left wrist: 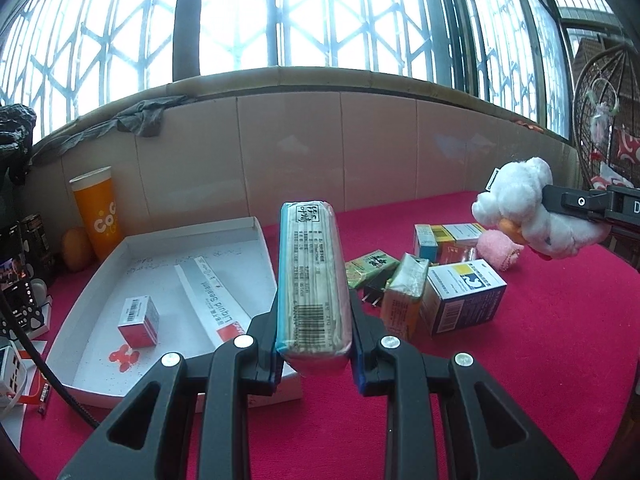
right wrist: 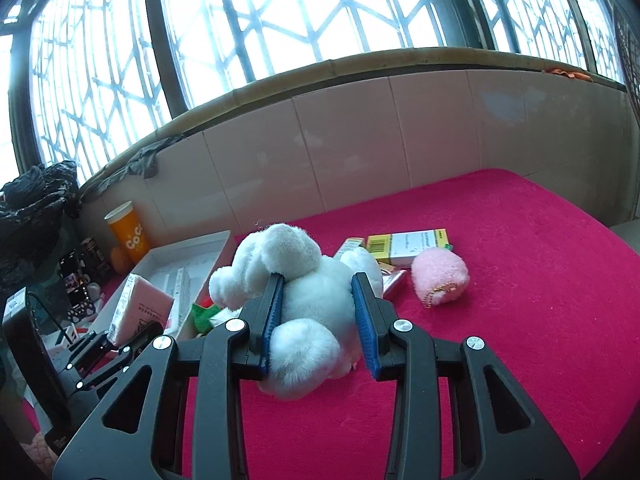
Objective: Organize objects
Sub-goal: 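Lift and carry the striped box and bunny over the white tray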
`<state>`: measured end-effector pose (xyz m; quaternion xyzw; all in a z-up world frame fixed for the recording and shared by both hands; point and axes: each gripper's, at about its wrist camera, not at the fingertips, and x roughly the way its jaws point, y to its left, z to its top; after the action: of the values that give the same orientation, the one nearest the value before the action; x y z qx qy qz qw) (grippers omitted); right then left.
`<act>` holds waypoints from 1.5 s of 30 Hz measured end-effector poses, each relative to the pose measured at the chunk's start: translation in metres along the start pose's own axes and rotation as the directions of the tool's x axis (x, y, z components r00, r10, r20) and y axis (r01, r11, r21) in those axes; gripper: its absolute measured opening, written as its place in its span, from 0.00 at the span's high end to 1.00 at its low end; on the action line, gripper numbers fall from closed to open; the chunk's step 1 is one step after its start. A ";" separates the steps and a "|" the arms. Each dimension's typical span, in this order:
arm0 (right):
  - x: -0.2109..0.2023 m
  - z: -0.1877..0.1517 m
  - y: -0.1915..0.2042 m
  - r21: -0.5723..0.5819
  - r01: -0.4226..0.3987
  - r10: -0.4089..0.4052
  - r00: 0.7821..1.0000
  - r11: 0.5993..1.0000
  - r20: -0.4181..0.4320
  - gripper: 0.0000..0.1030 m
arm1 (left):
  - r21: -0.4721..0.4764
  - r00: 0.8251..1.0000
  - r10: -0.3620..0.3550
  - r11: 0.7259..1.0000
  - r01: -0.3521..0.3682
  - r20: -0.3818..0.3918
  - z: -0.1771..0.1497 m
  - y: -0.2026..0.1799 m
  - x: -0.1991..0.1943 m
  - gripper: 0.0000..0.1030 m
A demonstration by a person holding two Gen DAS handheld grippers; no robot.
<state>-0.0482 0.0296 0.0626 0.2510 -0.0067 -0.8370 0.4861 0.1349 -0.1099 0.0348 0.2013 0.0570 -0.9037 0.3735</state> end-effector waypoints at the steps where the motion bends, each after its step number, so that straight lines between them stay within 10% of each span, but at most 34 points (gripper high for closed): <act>1: 0.001 0.001 0.003 -0.006 -0.003 0.003 1.000 1.000 0.000 0.68 | -0.006 1.000 0.006 1.000 -0.006 0.003 0.001 0.003 -0.002 0.75; 45: 0.096 0.022 0.171 -0.217 -0.209 0.171 0.968 0.953 -0.182 0.68 | -0.152 0.978 0.172 0.970 -0.189 -0.116 0.034 0.158 0.017 0.75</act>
<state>0.0426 -0.1446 0.0853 0.2567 0.1075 -0.7581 0.5898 0.2235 -0.2424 0.0665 0.2203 0.1309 -0.8468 0.4662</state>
